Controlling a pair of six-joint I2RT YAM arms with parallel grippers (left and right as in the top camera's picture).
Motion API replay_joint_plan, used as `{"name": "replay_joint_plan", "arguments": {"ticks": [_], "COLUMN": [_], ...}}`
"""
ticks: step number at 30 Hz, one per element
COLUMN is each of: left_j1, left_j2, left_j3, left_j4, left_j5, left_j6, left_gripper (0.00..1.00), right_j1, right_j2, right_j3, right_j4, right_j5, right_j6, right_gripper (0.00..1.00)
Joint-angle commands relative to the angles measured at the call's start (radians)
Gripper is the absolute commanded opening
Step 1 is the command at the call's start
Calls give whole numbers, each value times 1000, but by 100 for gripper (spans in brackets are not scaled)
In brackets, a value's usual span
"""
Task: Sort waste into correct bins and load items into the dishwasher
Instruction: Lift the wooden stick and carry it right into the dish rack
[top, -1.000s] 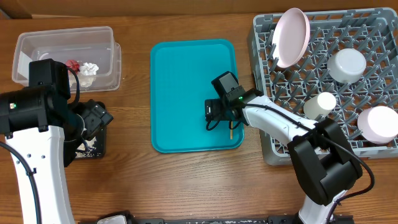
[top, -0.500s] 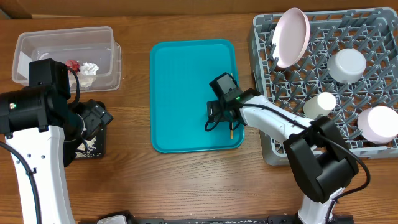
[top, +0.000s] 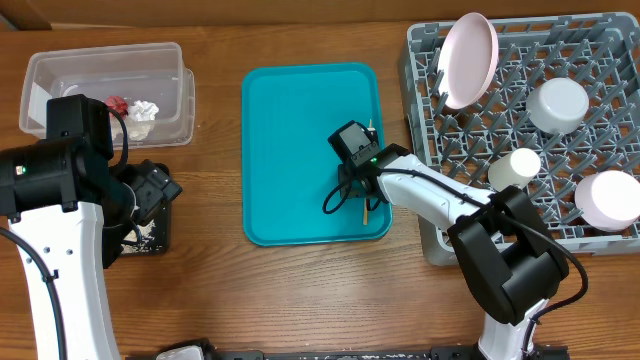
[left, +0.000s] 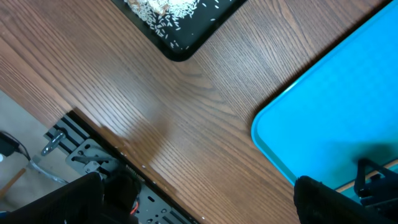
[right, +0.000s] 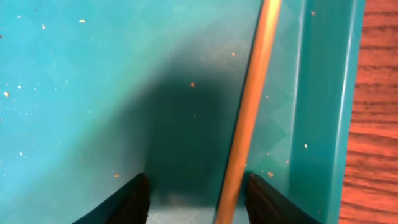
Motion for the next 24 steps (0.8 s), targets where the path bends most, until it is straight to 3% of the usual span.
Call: {"name": "replay_joint_plan", "arguments": {"ticks": [1, 12, 17, 24], "left_j1": [0, 0, 0, 0], "left_j2": [5, 5, 5, 5], "left_j3": [-2, -2, -2, -2], "left_j4": [0, 0, 0, 0], "left_j5": [-17, -17, -17, -17], "left_j6": [-6, -6, -6, -6], "left_gripper": [100, 100, 100, 100], "right_j1": [6, 5, -1, -51], "right_j2": [51, 51, 47, 41], "right_j3": [-9, -5, 73, 312], "right_j4": [-14, -37, -131, -346], "right_j5": [-56, -64, -63, -59], "right_j6": [17, 17, 17, 1], "right_gripper": [46, 5, 4, 4]}}
